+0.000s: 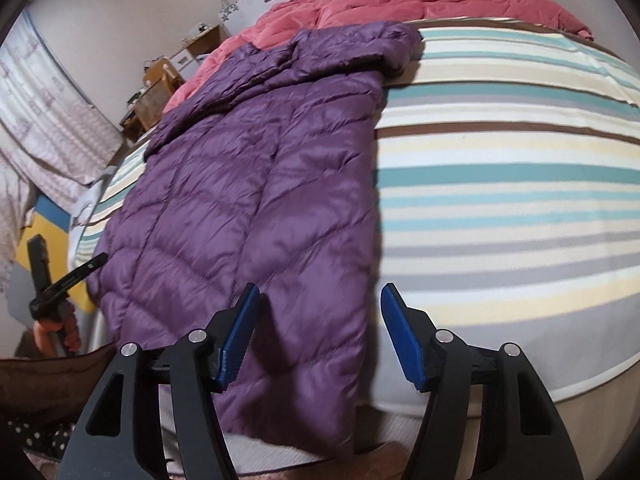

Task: Fold large clothes
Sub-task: 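Grasp the jacket hem with the left gripper while the right gripper grasps the hem, then lift the hem with both grippers and fold it toward the hood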

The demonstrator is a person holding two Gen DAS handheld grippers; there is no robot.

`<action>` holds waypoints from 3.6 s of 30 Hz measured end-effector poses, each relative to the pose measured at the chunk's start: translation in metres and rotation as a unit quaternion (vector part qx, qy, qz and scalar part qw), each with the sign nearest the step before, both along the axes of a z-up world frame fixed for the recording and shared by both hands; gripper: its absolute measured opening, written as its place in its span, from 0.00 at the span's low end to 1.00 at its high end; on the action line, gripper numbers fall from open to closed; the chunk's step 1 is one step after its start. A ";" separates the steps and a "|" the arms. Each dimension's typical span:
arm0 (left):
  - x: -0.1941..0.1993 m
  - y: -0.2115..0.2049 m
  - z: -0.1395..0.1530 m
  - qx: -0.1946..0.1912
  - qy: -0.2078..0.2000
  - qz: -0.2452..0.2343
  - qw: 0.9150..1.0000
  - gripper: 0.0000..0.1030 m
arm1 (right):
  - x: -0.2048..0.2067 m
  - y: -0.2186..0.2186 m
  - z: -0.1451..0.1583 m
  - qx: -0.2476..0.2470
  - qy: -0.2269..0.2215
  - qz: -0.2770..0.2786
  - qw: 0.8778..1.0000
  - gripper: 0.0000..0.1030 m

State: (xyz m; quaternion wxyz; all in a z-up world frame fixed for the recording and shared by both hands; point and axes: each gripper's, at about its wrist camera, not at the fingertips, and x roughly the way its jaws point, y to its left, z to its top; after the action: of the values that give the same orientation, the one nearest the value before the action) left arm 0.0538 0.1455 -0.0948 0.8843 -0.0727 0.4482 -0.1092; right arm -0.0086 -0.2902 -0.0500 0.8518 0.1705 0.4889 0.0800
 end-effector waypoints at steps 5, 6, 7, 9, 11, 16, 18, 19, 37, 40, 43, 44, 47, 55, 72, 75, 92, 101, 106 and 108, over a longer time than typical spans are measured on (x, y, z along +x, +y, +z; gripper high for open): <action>-0.005 0.001 0.001 0.012 0.006 -0.023 1.000 0.48 | -0.004 0.011 -0.004 0.010 0.008 0.032 0.999 0.58; -0.005 0.002 0.001 0.016 0.008 -0.024 1.000 0.52 | -0.004 0.014 -0.004 0.010 0.008 0.038 0.999 0.58; -0.006 0.004 0.001 0.014 0.011 -0.026 1.000 0.53 | -0.006 0.014 -0.004 0.011 0.008 0.040 0.999 0.58; -0.008 0.006 0.000 0.005 0.015 -0.025 1.000 0.53 | -0.006 0.017 -0.005 0.010 0.007 0.045 0.999 0.55; -0.010 0.002 -0.001 0.000 0.020 -0.031 0.999 0.52 | -0.005 0.021 -0.006 0.008 0.007 0.051 0.999 0.55; -0.019 -0.009 -0.003 0.017 0.021 -0.060 0.998 0.52 | -0.004 0.023 -0.005 0.010 0.007 0.063 0.998 0.48; -0.018 -0.006 -0.003 -0.004 0.027 -0.052 0.998 0.46 | -0.004 0.021 -0.007 0.018 0.008 0.061 0.998 0.39; -0.018 -0.006 -0.003 -0.016 0.032 -0.055 0.998 0.34 | -0.004 0.020 -0.007 0.021 0.009 0.060 0.998 0.37; -0.043 -0.013 0.044 -0.066 -0.020 -0.098 0.993 0.08 | -0.008 -0.015 0.029 0.082 -0.066 0.039 0.994 0.07; -0.040 -0.011 0.043 -0.071 -0.018 -0.103 0.992 0.08 | -0.007 -0.022 0.031 0.076 -0.071 0.030 0.994 0.07; -0.032 -0.011 0.031 -0.068 0.001 -0.102 0.992 0.08 | -0.001 -0.023 0.023 0.071 -0.062 0.037 0.995 0.07; -0.030 -0.011 0.028 -0.069 0.007 -0.103 0.992 0.08 | -0.001 -0.021 0.020 0.071 -0.059 0.041 0.995 0.07; -0.028 -0.010 0.019 -0.064 0.015 -0.102 0.993 0.09 | -0.003 -0.016 0.015 0.059 -0.058 0.044 0.996 0.10; -0.022 -0.010 -0.006 -0.074 0.041 -0.102 0.991 0.41 | -0.004 -0.021 -0.002 0.046 -0.027 0.031 0.998 0.47; -0.032 -0.011 0.027 -0.095 0.003 -0.125 0.988 0.07 | -0.022 -0.023 0.004 0.124 -0.037 0.071 0.989 0.08; -0.040 0.001 0.047 -0.125 -0.021 -0.111 0.986 0.06 | -0.026 -0.025 0.021 0.134 -0.064 0.086 0.985 0.06; -0.031 0.038 0.103 -0.263 -0.078 -0.065 0.959 0.06 | -0.023 -0.066 0.090 0.274 -0.187 0.091 0.939 0.06; 0.021 0.028 0.114 -0.248 -0.079 -0.067 0.963 0.07 | 0.022 -0.069 0.100 0.272 -0.200 0.067 0.939 0.06; 0.057 0.028 0.112 -0.239 -0.059 -0.053 0.968 0.07 | 0.046 -0.073 0.097 0.284 -0.196 0.046 0.938 0.06; 0.069 0.027 0.110 -0.238 -0.053 -0.048 0.969 0.07 | 0.061 -0.075 0.097 0.285 -0.195 0.038 0.938 0.06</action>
State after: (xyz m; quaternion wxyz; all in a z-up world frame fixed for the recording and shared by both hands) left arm 0.1229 0.1721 0.0149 0.8580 -0.2530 0.3646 -0.2588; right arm 0.0521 -0.3651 0.0467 0.8421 0.3690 0.2764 0.2798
